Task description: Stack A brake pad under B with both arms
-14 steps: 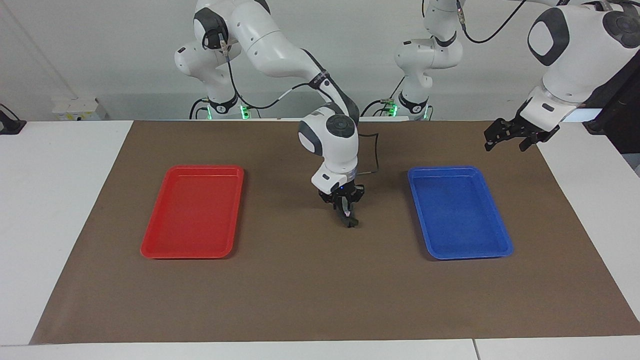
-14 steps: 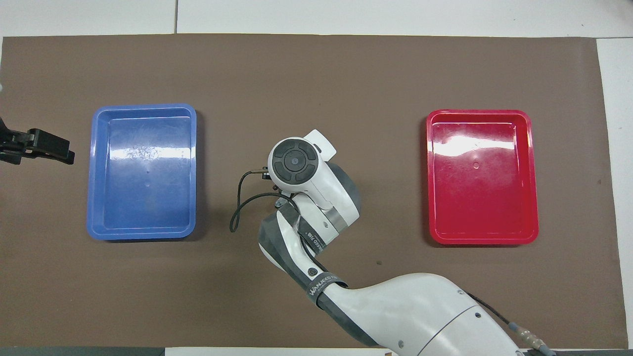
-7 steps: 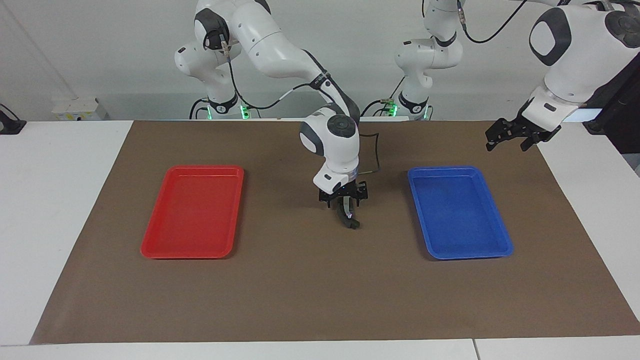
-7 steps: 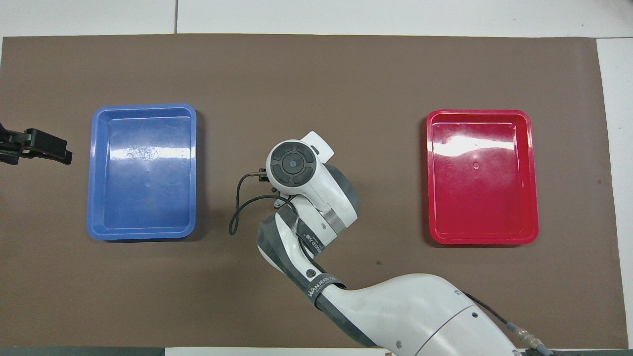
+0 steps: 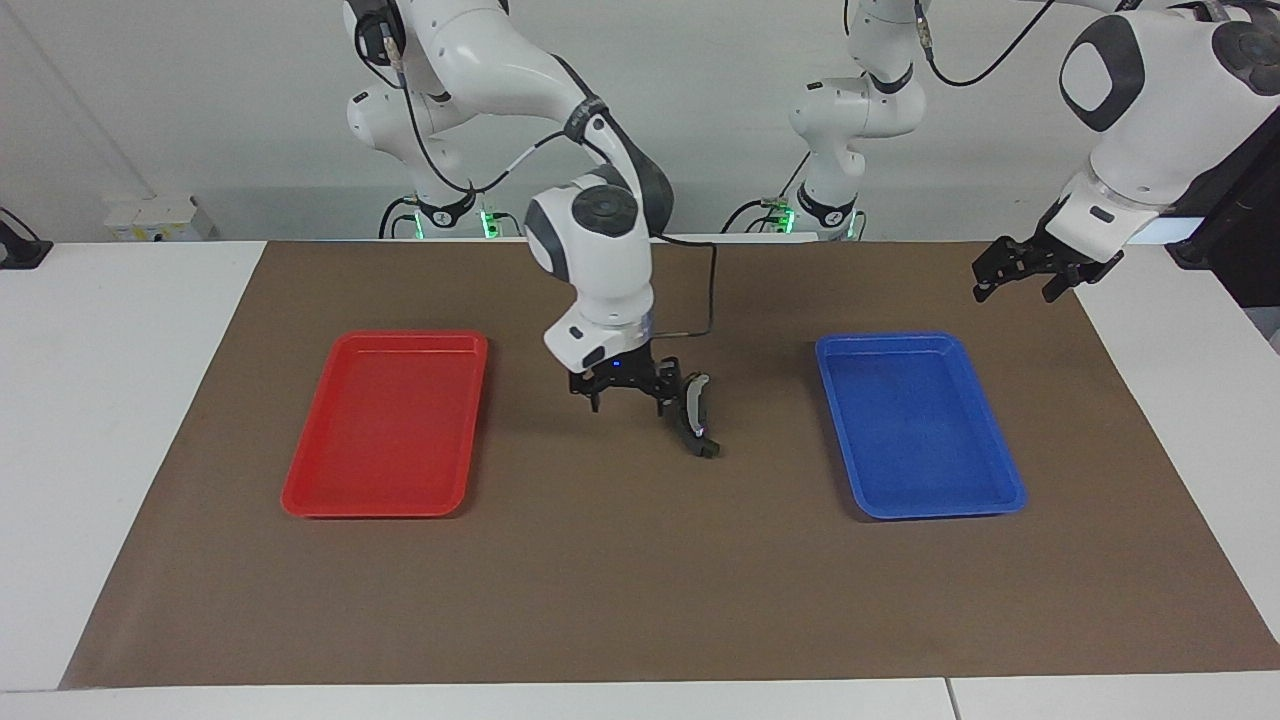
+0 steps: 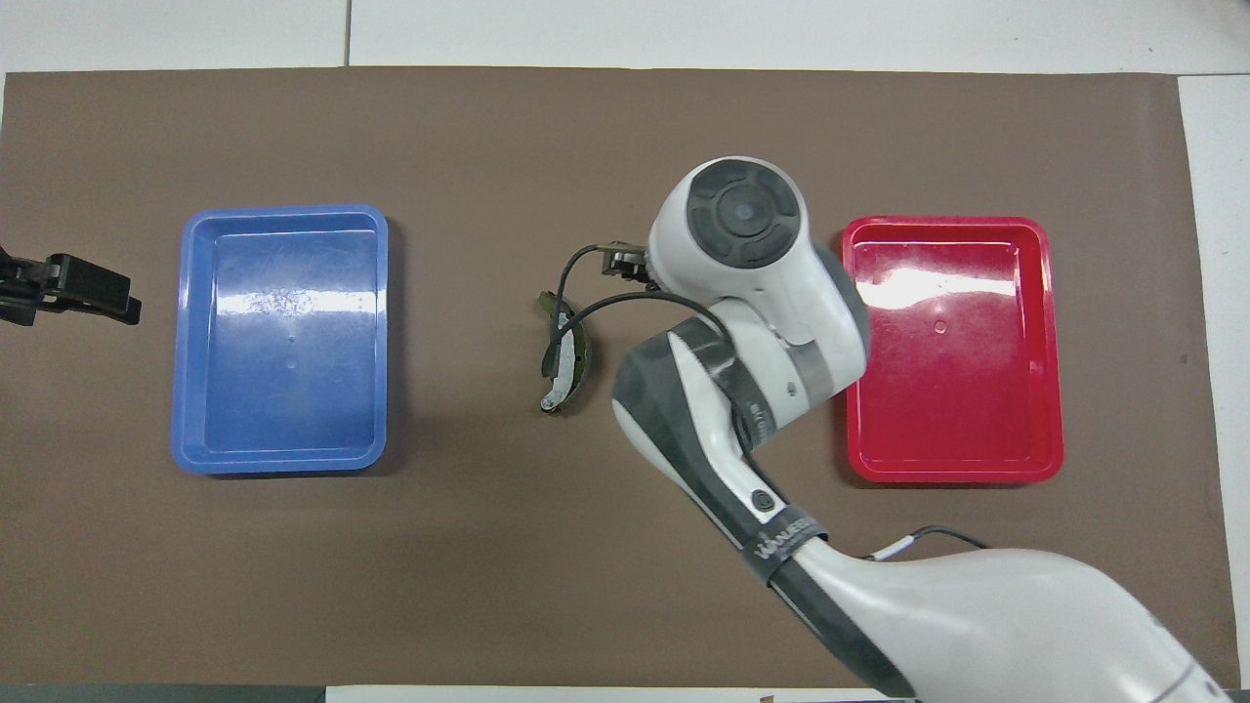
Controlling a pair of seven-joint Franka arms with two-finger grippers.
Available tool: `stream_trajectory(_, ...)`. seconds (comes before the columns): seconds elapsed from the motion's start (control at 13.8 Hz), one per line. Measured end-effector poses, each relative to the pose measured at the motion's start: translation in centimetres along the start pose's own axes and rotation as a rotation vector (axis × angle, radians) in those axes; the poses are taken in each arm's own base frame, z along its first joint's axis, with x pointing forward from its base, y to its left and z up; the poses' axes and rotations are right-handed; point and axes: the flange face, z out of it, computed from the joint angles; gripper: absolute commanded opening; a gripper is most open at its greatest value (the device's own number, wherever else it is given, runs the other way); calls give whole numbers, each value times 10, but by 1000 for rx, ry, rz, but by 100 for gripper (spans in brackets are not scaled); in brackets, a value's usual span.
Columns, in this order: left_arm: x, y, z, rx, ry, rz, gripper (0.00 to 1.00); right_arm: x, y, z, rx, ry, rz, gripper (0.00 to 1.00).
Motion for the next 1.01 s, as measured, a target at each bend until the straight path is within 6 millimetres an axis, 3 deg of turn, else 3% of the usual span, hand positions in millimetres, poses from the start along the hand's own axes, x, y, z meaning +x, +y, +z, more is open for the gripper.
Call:
stream_trajectory(0.22, 0, 0, 0, 0, 0, 0, 100, 32, 79, -57, -31, -25, 35, 100)
stream_trajectory(0.51, 0, 0, 0, 0, 0, 0, 100, 57, 179, -104, -61, -64, 48, 100)
stream_trajectory(0.87, 0, 0, 0, 0, 0, 0, 100, 60, 289, -157, -77, -110, 36, 100)
stream_trajectory(1.01, 0, 0, 0, 0, 0, 0, 100, 53, 323, -178, -77, -125, 30, 100)
